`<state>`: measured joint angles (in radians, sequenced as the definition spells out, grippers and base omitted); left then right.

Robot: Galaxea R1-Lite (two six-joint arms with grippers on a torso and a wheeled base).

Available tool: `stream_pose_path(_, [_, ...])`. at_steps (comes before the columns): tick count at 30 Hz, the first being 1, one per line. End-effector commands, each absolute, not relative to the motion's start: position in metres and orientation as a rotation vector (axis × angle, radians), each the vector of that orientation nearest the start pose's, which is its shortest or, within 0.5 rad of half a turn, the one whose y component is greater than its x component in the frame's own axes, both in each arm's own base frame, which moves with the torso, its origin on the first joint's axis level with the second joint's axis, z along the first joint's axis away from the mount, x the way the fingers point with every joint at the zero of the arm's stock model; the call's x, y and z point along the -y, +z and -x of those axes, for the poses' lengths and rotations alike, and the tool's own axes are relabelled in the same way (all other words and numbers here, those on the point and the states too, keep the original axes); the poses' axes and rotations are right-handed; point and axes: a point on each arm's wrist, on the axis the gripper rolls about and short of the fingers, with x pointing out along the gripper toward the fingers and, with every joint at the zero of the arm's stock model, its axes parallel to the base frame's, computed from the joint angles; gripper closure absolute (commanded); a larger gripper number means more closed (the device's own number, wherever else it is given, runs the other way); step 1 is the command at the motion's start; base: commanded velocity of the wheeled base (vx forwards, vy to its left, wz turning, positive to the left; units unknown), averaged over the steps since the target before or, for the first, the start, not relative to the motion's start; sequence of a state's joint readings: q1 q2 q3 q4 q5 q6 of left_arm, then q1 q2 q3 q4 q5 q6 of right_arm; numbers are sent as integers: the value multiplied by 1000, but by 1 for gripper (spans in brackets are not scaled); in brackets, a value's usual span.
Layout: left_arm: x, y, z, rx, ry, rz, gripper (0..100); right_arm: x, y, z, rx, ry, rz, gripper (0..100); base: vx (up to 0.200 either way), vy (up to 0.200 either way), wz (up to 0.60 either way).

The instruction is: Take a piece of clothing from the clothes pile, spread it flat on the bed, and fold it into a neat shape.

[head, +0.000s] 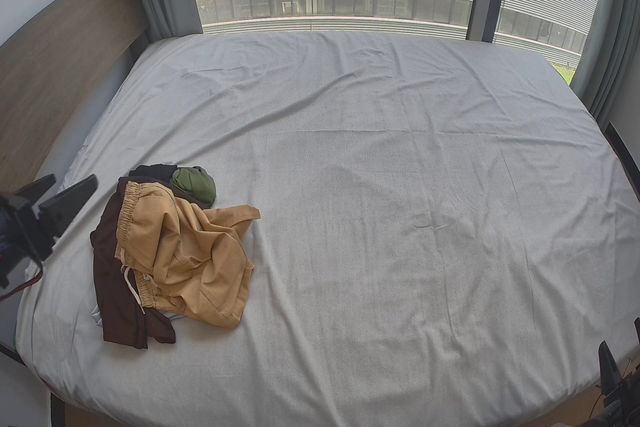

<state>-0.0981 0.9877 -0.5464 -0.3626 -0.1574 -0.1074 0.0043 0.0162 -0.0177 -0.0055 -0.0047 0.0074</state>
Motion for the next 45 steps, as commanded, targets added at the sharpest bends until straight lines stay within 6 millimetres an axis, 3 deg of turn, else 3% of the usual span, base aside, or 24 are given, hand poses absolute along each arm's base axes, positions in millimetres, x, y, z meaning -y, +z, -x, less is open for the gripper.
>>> stream_pose_path(1, [25, 218, -187, -245, -317, 140, 0, 0, 76, 23, 6, 0, -11, 0, 0, 0, 0])
stream_pose_path(14, [3, 193, -225, -316, -255, 181, 0, 0, 76, 23, 8, 2, -12, 0, 0, 0, 0])
stream_pose_path(21, [-8, 190, -242, -326, -211, 214, 0, 0, 76, 23, 8, 2, -12, 0, 0, 0, 0])
stream_pose_path(36, [-27, 147, -285, -370, -158, 245, 0, 0, 76, 23, 8, 2, -12, 0, 0, 0, 0])
stream_pose_path(45, [-46, 134, -302, -393, -106, 266, 0, 0, 76, 23, 8, 2, -12, 0, 0, 0, 0])
